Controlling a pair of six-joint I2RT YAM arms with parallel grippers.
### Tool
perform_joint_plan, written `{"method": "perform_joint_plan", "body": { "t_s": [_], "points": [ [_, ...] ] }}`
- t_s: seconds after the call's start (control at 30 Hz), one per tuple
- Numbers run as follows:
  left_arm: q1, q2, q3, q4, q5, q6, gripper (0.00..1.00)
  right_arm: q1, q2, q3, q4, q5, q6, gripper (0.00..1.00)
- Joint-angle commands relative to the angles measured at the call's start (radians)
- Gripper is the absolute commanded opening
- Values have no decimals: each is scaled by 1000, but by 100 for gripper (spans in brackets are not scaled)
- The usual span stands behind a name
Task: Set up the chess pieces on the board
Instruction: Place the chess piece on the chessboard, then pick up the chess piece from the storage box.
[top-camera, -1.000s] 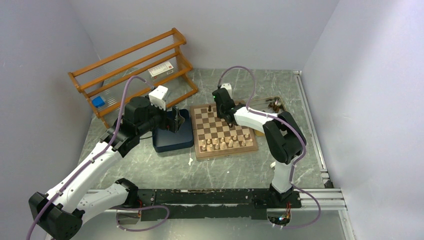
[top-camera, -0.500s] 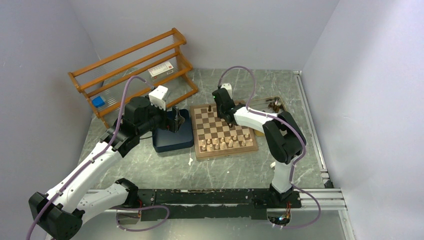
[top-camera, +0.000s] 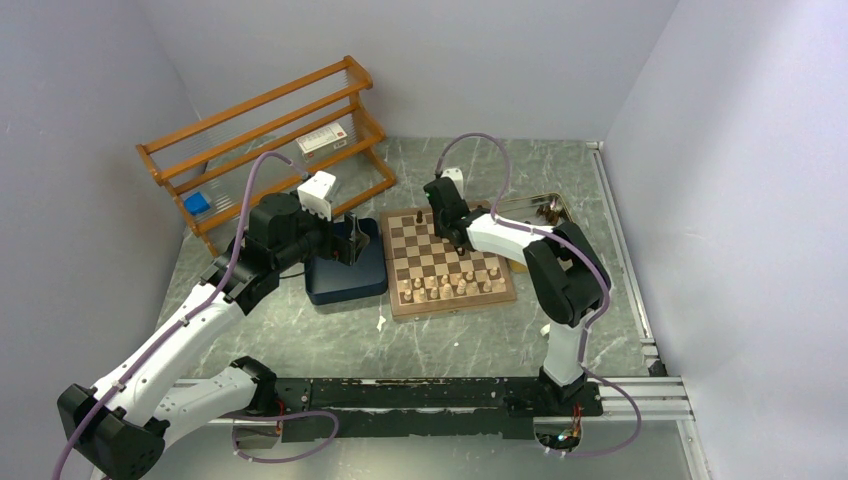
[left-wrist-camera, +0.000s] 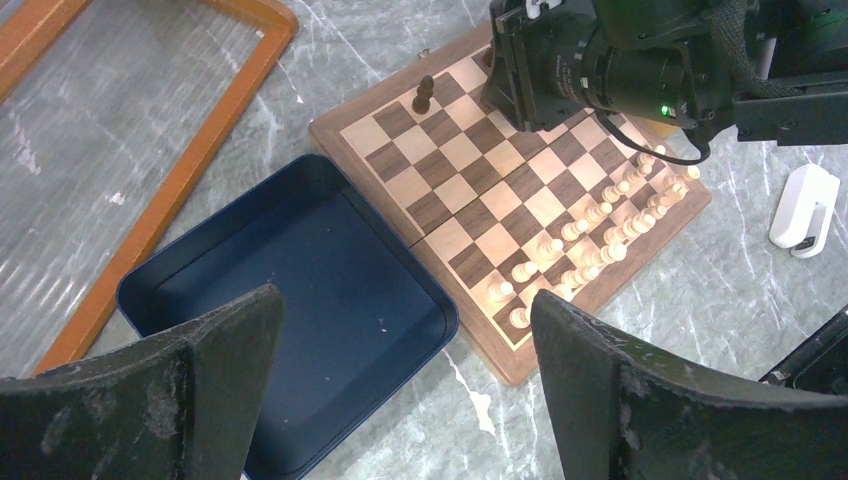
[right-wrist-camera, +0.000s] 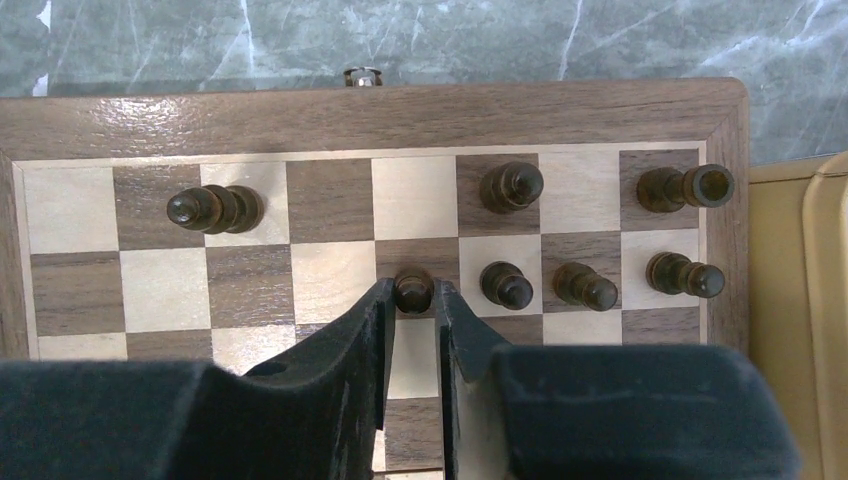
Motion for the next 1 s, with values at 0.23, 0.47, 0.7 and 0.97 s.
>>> {"method": "perform_joint_plan", "body": {
  "t_s": [0.23,0.47,0.7,0.97],
  "points": [
    [-7,-8,-8,23,5,8,98,6,-12,55,-48,16,-10,30],
    [-8,-3,-8,26,12,6,98,4,-58,88,-83,5,-26,36],
    [-8,13,-7,19,-1,-1,98,-13,-152,86,-97,40,-51,37],
    [-8,86,48,-36,56,-47,96,-158,-263,45,-120,57,-62,35]
  ]
}}
